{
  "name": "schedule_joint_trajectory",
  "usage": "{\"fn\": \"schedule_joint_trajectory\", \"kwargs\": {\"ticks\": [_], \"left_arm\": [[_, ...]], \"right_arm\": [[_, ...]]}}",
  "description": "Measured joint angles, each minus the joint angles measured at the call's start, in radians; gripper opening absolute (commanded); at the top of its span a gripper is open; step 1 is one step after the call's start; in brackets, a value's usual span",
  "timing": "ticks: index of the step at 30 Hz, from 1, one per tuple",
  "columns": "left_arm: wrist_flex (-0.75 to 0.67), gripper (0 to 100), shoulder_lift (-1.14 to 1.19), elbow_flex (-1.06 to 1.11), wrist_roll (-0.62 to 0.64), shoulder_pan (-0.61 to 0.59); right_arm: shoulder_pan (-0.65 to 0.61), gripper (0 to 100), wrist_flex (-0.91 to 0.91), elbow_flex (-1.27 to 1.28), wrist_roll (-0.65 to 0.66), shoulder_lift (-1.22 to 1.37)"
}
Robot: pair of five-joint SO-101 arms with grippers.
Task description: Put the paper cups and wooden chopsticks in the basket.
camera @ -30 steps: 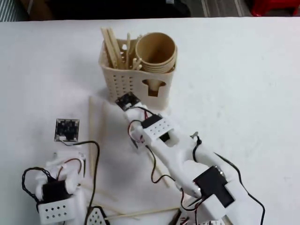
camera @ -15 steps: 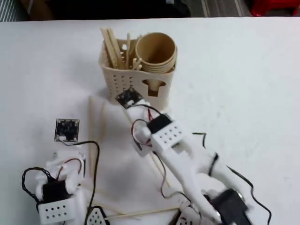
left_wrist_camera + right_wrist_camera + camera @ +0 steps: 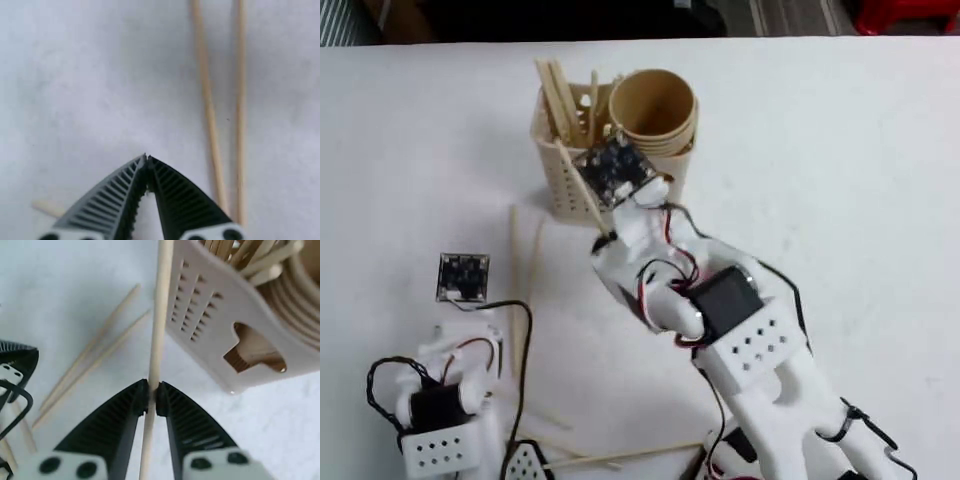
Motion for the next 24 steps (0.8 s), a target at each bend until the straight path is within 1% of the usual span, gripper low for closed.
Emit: {"fn": "schedule_joint_trajectory", "kwargs": {"ticks": [4,7,14,19,24], "left_arm": [[0.0,3,0.0,0.0,0.0,0.0],[0.0,3,0.0,0.0,0.0,0.0],[0.0,3,0.0,0.0,0.0,0.0],[0.0,3,0.0,0.0,0.0,0.0],[0.0,3,0.0,0.0,0.0,0.0]], "right_arm": [[0.0,1.7,-0.048,-0.101,0.0,0.0],[0.0,1.7,-0.149,-0.144,0.0,0.0],[0.0,1.8,-0.52,-0.155,0.0,0.008],[0.003,1.8,-0.767,-0.155,0.0,0.101],[0.08,1.8,-0.984,-0.155,0.0,0.236]]}}
